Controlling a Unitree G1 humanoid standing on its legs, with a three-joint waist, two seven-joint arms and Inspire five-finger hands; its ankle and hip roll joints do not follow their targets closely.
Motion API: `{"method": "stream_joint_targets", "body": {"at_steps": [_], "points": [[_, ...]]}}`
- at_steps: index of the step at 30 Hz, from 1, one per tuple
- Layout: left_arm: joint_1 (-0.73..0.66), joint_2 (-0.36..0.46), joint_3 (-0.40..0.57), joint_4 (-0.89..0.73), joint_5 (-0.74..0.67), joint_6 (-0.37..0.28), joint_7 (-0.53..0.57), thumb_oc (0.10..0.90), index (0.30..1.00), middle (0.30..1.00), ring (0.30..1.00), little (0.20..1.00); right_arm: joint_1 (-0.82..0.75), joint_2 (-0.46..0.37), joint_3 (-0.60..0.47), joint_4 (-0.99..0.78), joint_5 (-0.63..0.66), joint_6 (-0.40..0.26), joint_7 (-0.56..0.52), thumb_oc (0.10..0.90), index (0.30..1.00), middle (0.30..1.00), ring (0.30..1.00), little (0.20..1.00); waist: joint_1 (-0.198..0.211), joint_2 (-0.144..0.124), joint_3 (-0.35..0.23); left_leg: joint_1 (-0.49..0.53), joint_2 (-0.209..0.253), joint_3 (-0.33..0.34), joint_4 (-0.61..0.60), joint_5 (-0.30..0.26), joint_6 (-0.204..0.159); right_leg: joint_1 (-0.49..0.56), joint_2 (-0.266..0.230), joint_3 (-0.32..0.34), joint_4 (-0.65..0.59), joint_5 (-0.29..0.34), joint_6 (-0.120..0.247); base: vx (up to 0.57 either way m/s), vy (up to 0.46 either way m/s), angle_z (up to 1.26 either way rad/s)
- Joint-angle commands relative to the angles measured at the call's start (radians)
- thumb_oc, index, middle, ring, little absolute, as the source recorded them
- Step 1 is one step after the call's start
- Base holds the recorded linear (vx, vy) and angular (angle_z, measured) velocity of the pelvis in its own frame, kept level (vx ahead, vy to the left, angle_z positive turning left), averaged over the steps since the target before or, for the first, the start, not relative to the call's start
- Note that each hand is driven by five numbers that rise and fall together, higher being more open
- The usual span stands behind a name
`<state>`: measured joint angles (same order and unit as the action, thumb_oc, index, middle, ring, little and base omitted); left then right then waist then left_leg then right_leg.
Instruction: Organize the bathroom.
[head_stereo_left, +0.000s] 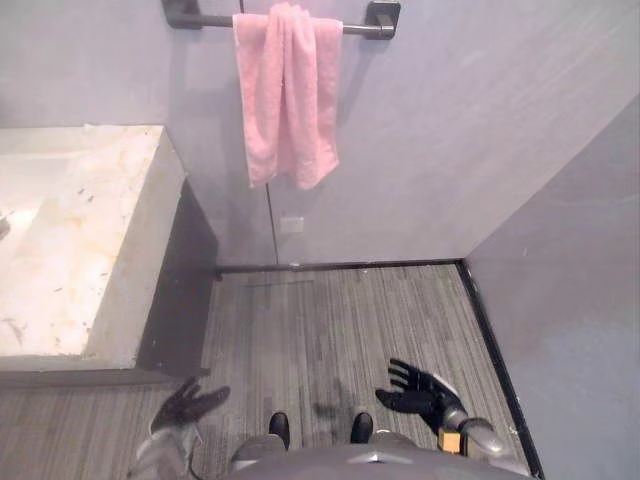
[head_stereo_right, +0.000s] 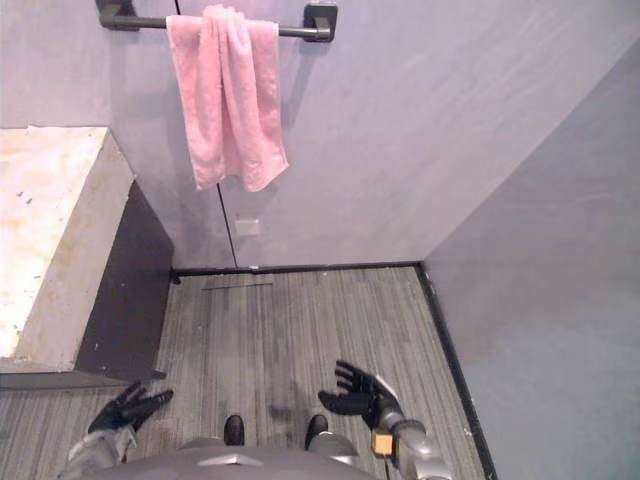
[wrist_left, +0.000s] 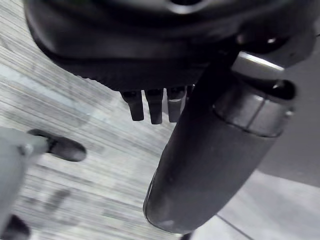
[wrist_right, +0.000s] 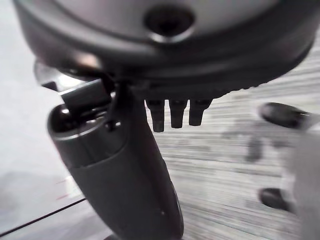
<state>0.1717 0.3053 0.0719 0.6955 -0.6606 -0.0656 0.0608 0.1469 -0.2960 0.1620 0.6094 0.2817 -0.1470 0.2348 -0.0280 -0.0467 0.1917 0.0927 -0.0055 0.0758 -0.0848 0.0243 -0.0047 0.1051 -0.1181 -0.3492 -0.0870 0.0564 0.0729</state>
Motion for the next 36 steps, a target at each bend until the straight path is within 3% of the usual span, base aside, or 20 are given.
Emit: {"method": "stream_joint_targets", "body": {"at_steps": [1, 3, 6, 7, 8, 10, 13, 16, 17, 20, 22, 25, 26, 29, 30, 31, 33, 35, 36], "points": [[-0.116, 0.057, -0.008, -0.042, 0.016, -0.173, 0.019, 0.800, 0.900, 0.900, 0.900, 0.900, -0.106, -0.084, -0.012, -0.095, 0.033, -0.164, -0.099, 0.800, 0.900, 0.900, 0.900, 0.900, -0.007, 0.054, -0.042, 0.000, 0.047, 0.090, 0.077, -0.075, -0.072, -0.002, 0.047, -0.001, 0.065, -0.129, 0.062, 0.00, 0.000, 0.00], [-0.132, 0.097, -0.021, -0.197, 0.088, -0.179, 0.044, 0.800, 0.900, 0.900, 0.900, 0.900, -0.119, -0.099, -0.017, -0.198, 0.015, -0.234, -0.154, 0.800, 0.900, 0.900, 0.900, 0.900, -0.006, 0.049, -0.034, -0.031, 0.041, 0.081, 0.139, -0.085, -0.072, -0.003, 0.043, 0.006, 0.071, -0.132, 0.054, 0.00, -0.012, -0.02], [-0.154, 0.122, -0.032, -0.305, 0.100, -0.189, 0.061, 0.800, 0.900, 0.900, 0.900, 0.900, -0.136, -0.116, -0.018, -0.260, 0.010, -0.286, -0.181, 0.800, 0.900, 0.900, 0.900, 0.900, -0.003, 0.038, -0.026, -0.076, 0.035, 0.079, 0.230, -0.102, -0.072, -0.005, 0.036, 0.017, 0.081, -0.136, 0.043, 0.00, -0.030, -0.05], [-0.193, 0.140, -0.040, -0.394, 0.110, -0.210, 0.062, 0.800, 0.900, 0.900, 0.900, 0.900, -0.160, -0.131, -0.013, -0.308, 0.024, -0.328, -0.188, 0.800, 0.900, 0.900, 0.900, 0.900, 0.004, 0.025, -0.006, -0.172, 0.033, 0.065, 0.391, -0.081, -0.082, -0.008, 0.030, 0.031, 0.095, -0.140, 0.024, -0.01, -0.046, -0.04], [-0.209, 0.144, -0.050, -0.417, 0.112, -0.226, 0.059, 0.800, 0.900, 0.900, 0.900, 0.900, -0.170, -0.134, -0.009, -0.319, 0.014, -0.351, -0.200, 0.800, 0.900, 0.900, 0.900, 0.900, 0.009, 0.022, 0.004, -0.204, 0.033, 0.055, 0.439, -0.056, -0.088, -0.007, 0.030, 0.036, 0.100, -0.142, 0.017, 0.02, -0.057, -0.01], [-0.238, 0.146, -0.076, -0.508, 0.149, -0.236, 0.068, 0.800, 0.900, 0.900, 0.900, 0.900, -0.195, -0.141, 0.007, -0.343, -0.012, -0.377, -0.205, 0.800, 0.900, 0.900, 0.900, 0.900, 0.018, 0.016, 0.025, -0.264, 0.033, 0.060, 0.519, -0.061, -0.078, -0.002, 0.029, 0.039, 0.112, -0.152, 0.007, 0.08, -0.026, 0.05], [-0.240, 0.123, -0.101, -0.578, 0.143, -0.223, 0.037, 0.800, 0.900, 0.900, 0.900, 0.900, -0.207, -0.128, 0.018, -0.349, -0.024, -0.386, -0.211, 0.800, 0.900, 0.900, 0.900, 0.900, 0.024, 0.024, 0.032, -0.253, 0.047, 0.119, 0.434, -0.062, -0.066, 0.010, 0.040, 0.029, 0.120, -0.164, 0.014, 0.17, 0.039, -0.08], [-0.211, 0.099, -0.129, -0.650, 0.116, -0.200, -0.004, 0.800, 0.900, 0.900, 0.900, 0.900, -0.182, -0.116, 0.018, -0.379, -0.055, -0.396, -0.224, 0.800, 0.900, 0.900, 0.900, 0.900, 0.012, 0.056, 0.023, -0.226, 0.096, 0.244, 0.244, 0.027, -0.078, 0.039, 0.069, -0.001, 0.116, -0.178, 0.021, 0.26, 0.100, 0.03], [-0.193, 0.094, -0.150, -0.668, 0.103, -0.209, -0.019, 0.800, 0.900, 0.900, 0.900, 0.900, -0.152, -0.118, 0.008, -0.393, -0.073, -0.413, -0.233, 0.800, 0.900, 0.900, 0.900, 0.900, -0.005, 0.067, 0.016, -0.204, 0.123, 0.307, 0.170, 0.071, -0.104, 0.075, 0.081, -0.019, 0.113, -0.203, 0.028, 0.32, 0.092, 0.24], [-0.183, 0.091, -0.164, -0.673, 0.111, -0.217, -0.024, 0.800, 0.900, 0.900, 0.900, 0.900, -0.133, -0.121, 0.001, -0.400, -0.088, -0.427, -0.238, 0.800, 0.900, 0.900, 0.900, 0.900, -0.010, 0.074, 0.012, -0.193, 0.138, 0.331, 0.148, 0.103, -0.110, 0.087, 0.086, -0.032, 0.117, -0.211, 0.024, 0.19, 0.061, 0.18], [-0.161, 0.082, -0.191, -0.676, 0.118, -0.237, -0.028, 0.800, 0.900, 0.900, 0.900, 0.900, -0.119, -0.126, 0.011, -0.394, -0.097, -0.448, -0.236, 0.800, 0.900, 0.900, 0.900, 0.900, -0.005, 0.072, -0.007, -0.161, 0.123, 0.321, 0.115, 0.056, -0.093, 0.110, 0.072, -0.033, 0.149, -0.246, 0.030, 0.32, 0.157, -0.10], [-0.153, 0.082, -0.209, -0.678, 0.136, -0.231, -0.025, 0.800, 0.900, 0.900, 0.900, 0.900, -0.124, -0.124, 0.024, -0.396, -0.082, -0.438, -0.247, 0.800, 0.900, 0.900, 0.900, 0.900, 0.008, 0.081, -0.022, -0.137, 0.106, 0.304, 0.081, 0.038, -0.057, 0.114, 0.072, -0.015, 0.193, -0.271, 0.035, 0.19, 0.150, -0.11], [-0.152, 0.081, -0.218, -0.672, 0.118, -0.218, -0.039, 0.800, 0.900, 0.900, 0.900, 0.900, -0.123, -0.122, 0.026, -0.397, -0.074, -0.433, -0.258, 0.800, 0.900, 0.900, 0.900, 0.900, 0.008, 0.088, -0.030, -0.113, 0.097, 0.288, 0.057, 0.032, -0.045, 0.098, 0.063, -0.009, 0.270, -0.292, 0.048, 0.21, 0.179, -0.17], [-0.161, 0.087, -0.234, -0.635, 0.132, -0.223, -0.105, 0.800, 0.900, 0.900, 0.900, 0.900, -0.121, -0.104, 0.019, -0.405, -0.087, -0.438, -0.312, 0.800, 0.900, 0.900, 0.900, 0.900, -0.009, 0.116, -0.024, -0.058, 0.088, 0.237, 0.022, 0.017, -0.008, -0.081, -0.005, 0.034, 0.661, -0.249, 0.112, 0.18, 0.176, -0.02], [-0.161, 0.087, -0.234, -0.635, 0.132, -0.223, -0.105, 0.800, 0.900, 0.900, 0.900, 0.900, -0.121, -0.104, 0.019, -0.405, -0.087, -0.438, -0.312, 0.800, 0.900, 0.900, 0.900, 0.900, -0.009, 0.116, -0.024, -0.058, 0.088, 0.237, 0.022, 0.017, -0.008, -0.081, -0.005, 0.034, 0.661, -0.249, 0.112, 0.09, 0.043, 0.38], [-0.169, 0.099, -0.248, -0.630, 0.142, -0.223, -0.115, 0.800, 0.900, 0.900, 0.900, 0.900, -0.124, -0.100, 0.017, -0.408, -0.084, -0.441, -0.346, 0.800, 0.900, 0.900, 0.900, 0.900, -0.011, 0.115, -0.016, -0.052, 0.074, 0.192, 0.025, 0.004, 0.003, -0.139, -0.013, 0.076, 0.745, -0.220, 0.132, 0.08, -0.022, 0.49], [-0.189, 0.113, -0.276, -0.640, 0.146, -0.226, -0.109, 0.800, 0.900, 0.900, 0.900, 0.900, -0.146, -0.089, 0.029, -0.397, -0.116, -0.465, -0.376, 0.800, 0.900, 0.900, 0.900, 0.900, 0.000, 0.106, -0.007, -0.048, 0.049, 0.135, 0.022, -0.007, -0.006, -0.136, -0.028, 0.052, 0.600, -0.194, 0.122, 0.14, -0.083, 0.74], [-0.189, 0.112, -0.279, -0.648, 0.145, -0.224, -0.103, 0.800, 0.900, 0.900, 0.900, 0.900, -0.153, -0.089, 0.034, -0.401, -0.111, -0.465, -0.377, 0.800, 0.900, 0.900, 0.900, 0.900, 0.003, 0.100, -0.006, -0.044, 0.045, 0.133, 0.021, -0.008, -0.014, -0.122, -0.031, 0.038, 0.530, -0.185, 0.122, 0.14, -0.144, 0.61], [-0.186, 0.114, -0.282, -0.687, 0.175, -0.212, -0.073, 0.800, 0.900, 0.900, 0.900, 0.900, -0.156, -0.091, 0.033, -0.431, -0.125, -0.476, -0.387, 0.800, 0.900, 0.900, 0.900, 0.900, -0.001, 0.071, -0.002, -0.021, 0.032, 0.145, 0.010, -0.024, -0.033, -0.102, -0.043, 0.006, 0.268, -0.119, 0.130, 0.17, -0.188, 0.56]]}}
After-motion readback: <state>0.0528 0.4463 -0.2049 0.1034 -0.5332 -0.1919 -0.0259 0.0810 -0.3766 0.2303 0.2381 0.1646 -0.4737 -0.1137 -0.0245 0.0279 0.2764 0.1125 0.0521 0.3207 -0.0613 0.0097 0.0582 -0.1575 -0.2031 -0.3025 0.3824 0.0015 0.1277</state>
